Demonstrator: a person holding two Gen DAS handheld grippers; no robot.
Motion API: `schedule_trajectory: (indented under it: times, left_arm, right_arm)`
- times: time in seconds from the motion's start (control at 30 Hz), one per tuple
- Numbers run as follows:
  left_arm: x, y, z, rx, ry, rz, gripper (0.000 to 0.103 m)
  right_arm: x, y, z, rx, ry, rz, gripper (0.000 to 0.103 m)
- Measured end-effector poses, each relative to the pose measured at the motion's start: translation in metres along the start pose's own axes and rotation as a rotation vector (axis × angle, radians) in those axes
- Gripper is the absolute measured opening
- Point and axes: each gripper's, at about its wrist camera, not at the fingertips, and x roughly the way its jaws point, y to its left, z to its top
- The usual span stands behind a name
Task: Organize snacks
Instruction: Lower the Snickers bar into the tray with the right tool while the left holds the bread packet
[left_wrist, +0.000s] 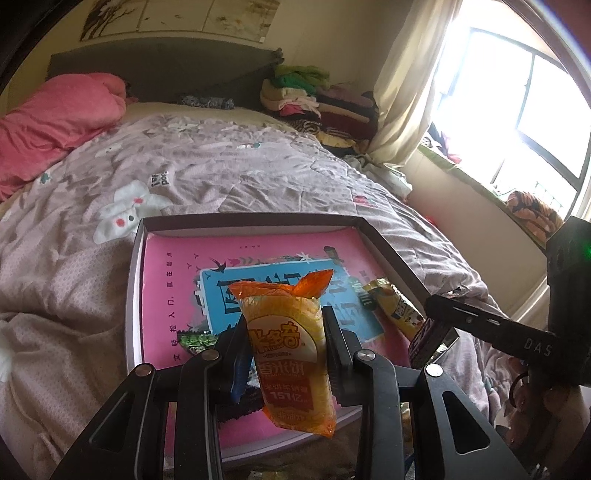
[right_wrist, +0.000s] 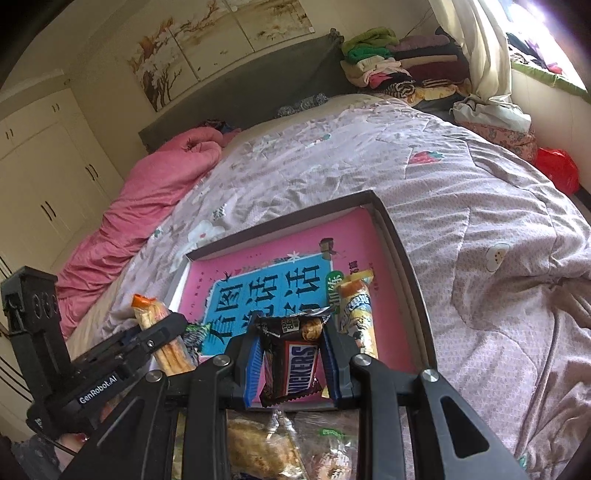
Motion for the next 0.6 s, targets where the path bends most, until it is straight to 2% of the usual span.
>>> schedule_trajectory:
  times: [0.3,0.6]
  left_arm:
    - [0.008,0.007,0.000,-0.016,0.012,-0.011,0.035]
    - [0.014,0.009,-0.001,-0.022,0.024,-0.015,0.035]
  right_arm:
    - [0.013,-0.005,-0.006,-0.016,0.035,-0.074,0.029]
    - [0.020,-0.004,-0.006,-0.041,0.037,-0.100,0.029]
